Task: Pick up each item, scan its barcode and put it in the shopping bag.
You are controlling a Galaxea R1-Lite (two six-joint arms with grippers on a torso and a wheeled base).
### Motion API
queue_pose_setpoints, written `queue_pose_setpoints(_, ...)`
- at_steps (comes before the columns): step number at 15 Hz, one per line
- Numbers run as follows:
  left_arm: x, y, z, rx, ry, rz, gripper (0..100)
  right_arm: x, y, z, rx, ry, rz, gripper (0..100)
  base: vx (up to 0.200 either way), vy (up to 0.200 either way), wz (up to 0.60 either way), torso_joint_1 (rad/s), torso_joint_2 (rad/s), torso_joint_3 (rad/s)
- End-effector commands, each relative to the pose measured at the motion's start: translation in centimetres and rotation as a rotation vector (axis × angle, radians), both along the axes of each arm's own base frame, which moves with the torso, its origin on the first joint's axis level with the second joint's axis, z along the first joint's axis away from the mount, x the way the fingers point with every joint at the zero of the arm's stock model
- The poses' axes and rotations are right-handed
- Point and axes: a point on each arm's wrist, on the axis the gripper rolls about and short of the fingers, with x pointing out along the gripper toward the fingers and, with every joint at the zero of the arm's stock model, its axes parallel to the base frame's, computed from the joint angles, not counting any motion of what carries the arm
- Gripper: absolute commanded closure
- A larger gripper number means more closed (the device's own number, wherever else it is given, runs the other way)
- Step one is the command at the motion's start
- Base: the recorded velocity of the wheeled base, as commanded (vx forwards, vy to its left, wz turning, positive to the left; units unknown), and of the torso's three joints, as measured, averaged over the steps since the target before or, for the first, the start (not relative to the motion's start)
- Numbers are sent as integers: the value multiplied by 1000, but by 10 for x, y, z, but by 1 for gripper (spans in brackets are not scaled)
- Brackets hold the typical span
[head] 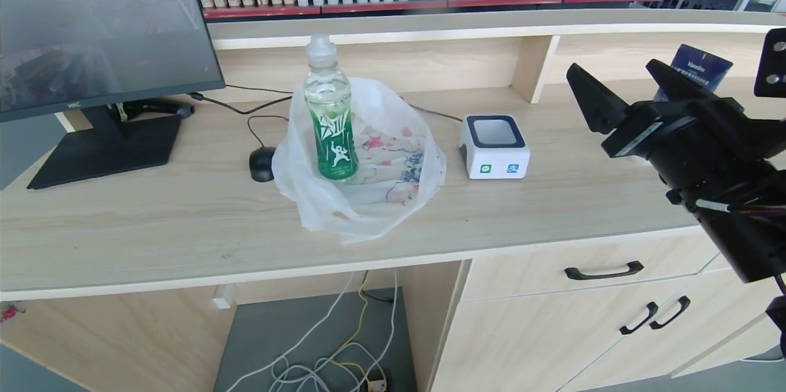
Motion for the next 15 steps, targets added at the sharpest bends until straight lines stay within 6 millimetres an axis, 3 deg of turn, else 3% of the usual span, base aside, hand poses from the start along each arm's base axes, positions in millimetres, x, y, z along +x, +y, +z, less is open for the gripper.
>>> queue_pose_setpoints(1,0,0,0,0,-2,-1,0,2,0,-3,-6,9,-6,0,0,-200,0,-2,2,2)
queue_pose_setpoints(13,0,0,1,-3,-8,2,0,5,1,-5,-15,10,-10,0,0,-200,0,4,3,2)
queue_pose_setpoints(15,0,0,1,-3,-8,2,0,5,2,-6,-15,11,-10,0,0,-200,600,0,-5,5)
